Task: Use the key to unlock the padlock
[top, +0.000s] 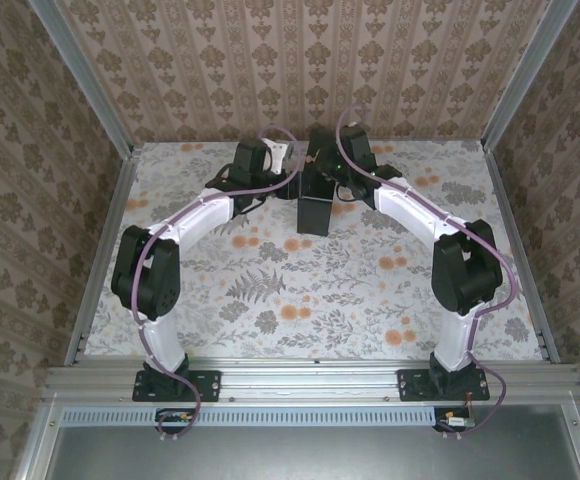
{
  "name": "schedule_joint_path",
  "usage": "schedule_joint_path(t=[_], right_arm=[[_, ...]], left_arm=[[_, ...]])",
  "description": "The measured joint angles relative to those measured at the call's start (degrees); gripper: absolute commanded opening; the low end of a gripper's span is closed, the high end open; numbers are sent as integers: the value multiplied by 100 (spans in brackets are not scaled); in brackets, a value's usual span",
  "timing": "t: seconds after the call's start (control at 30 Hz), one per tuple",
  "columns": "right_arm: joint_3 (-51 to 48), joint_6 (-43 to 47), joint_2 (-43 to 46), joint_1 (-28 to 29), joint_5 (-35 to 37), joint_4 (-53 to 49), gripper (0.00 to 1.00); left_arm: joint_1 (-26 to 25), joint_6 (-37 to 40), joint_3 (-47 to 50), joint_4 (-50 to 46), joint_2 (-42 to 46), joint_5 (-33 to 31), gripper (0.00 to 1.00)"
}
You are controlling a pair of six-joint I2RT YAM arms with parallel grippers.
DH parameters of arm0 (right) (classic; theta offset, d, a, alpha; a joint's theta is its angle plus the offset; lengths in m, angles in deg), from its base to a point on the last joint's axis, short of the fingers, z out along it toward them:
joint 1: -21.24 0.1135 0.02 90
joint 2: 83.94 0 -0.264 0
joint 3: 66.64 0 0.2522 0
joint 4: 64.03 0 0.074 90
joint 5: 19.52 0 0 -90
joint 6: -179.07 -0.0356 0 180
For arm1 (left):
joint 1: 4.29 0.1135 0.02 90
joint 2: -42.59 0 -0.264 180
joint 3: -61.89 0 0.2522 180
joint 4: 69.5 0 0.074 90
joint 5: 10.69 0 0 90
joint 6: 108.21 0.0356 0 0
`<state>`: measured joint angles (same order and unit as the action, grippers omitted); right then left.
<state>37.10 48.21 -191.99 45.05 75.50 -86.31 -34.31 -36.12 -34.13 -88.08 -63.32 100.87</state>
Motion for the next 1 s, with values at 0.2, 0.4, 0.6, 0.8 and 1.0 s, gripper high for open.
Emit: schedule_joint_path(t=[0.2,0.4,0.6,0.8,1.0], right_arm=[[-24,208,-2,-96,55,-59,6],[-79,-245,-37,-96,74,350,3],[-107,-656,-238,-70,153,1014,3],[-109,-713,-358,-68,284,1233,4],[-262,-555,-337,-136,330,1484,5]], left_arm=[[-85,0,0,9,0,24,60],[-262,-22,90,98,0,116,59],[-278,-101,184,256,-2,229,59],[-232,-251,306,468,0,415,59],[-116,-439,428,660,13,660,61]])
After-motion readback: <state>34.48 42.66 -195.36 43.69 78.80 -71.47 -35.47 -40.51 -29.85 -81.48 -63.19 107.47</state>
